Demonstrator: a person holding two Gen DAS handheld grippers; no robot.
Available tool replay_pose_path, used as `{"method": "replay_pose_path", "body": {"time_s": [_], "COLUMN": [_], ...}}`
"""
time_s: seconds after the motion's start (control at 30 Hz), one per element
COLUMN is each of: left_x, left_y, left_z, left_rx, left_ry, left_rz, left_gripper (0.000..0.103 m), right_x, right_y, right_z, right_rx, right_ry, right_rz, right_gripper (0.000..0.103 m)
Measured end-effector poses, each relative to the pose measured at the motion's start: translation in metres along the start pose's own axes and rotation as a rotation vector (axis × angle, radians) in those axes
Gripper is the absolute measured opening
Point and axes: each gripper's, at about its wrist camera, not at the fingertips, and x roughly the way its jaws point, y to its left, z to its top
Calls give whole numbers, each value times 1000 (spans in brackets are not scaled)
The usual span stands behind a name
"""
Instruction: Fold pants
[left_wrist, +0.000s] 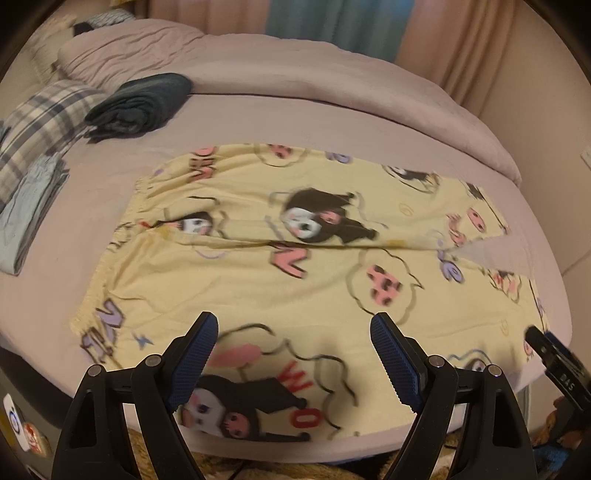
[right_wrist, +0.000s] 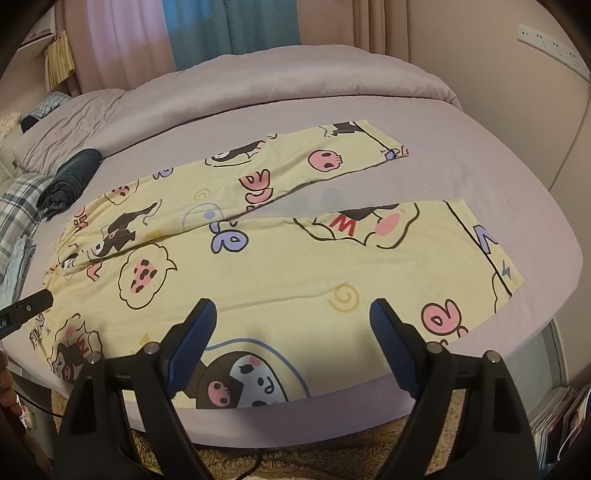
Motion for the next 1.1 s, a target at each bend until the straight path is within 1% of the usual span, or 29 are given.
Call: {"method": "replay_pose_path", "body": {"time_s": [0.1, 0.17, 0.23, 0.3, 0.4, 0.47, 0.5, 0.6, 0.67, 0.77, 0.83, 0.9, 0.93, 0.97, 1.0, 1.03, 1.07, 1.1], "left_x": [0, 1, 4, 5, 8, 8, 9, 13, 19, 32, 37, 38, 38, 39, 39, 37, 37, 38], "left_y": [35, 64, 93, 123, 157, 182, 191, 205, 205, 199, 195, 188, 187, 186, 184, 184, 185, 188], "left_z": [8, 12, 11, 6, -3, -12, -17, -28, -34, -40, -41, -40, -39, -39, -39, -39, -40, -41], "left_rx": [-92, -159, -221, -286, -373, -440, -467, -514, -528, -529, -516, -503, -498, -491, -485, -486, -505, -542], "left_ry": [-9, -17, -15, -11, 7, 22, 35, 57, 77, 111, 96, 67, 59, 54, 47, 39, 39, 44], "left_rz": [32, 72, 135, 189, 219, 218, 219, 204, 178, 130, 147, 180, 188, 194, 192, 177, 123, 64], "left_gripper": [86, 86, 86, 86, 86, 86, 86, 86, 86, 86, 86, 77, 69, 57, 47, 22, 4, 3], "right_x": [-2, -2, 0, 3, 10, 10, 12, 12, 16, 36, 48, 53, 53, 54, 52, 50, 54, 52], "right_y": [-17, -39, -71, -103, -154, -176, -191, -209, -219, -221, -223, -219, -217, -216, -213, -211, -211, -211], "right_z": [2, 4, 6, 8, 9, 7, 7, 6, 4, 2, 0, 1, 1, 1, 1, 1, 4, 4], "right_rx": [32, 71, 139, 191, 269, 300, 329, 386, 428, 486, 510, 500, 493, 495, 493, 483, 470, 460], "right_ry": [2, -9, -22, -4, 26, 37, 46, 50, 49, 78, 77, 40, 24, 20, 15, 1, -16, -30], "right_rz": [-20, -60, -123, -202, -333, -378, -383, -368, -331, -247, -214, -246, -262, -275, -296, -302, -283, -253], "right_gripper": [85, 85, 85, 85, 86, 86, 86, 86, 87, 87, 89, 89, 88, 85, 80, 65, 42, 33]}}
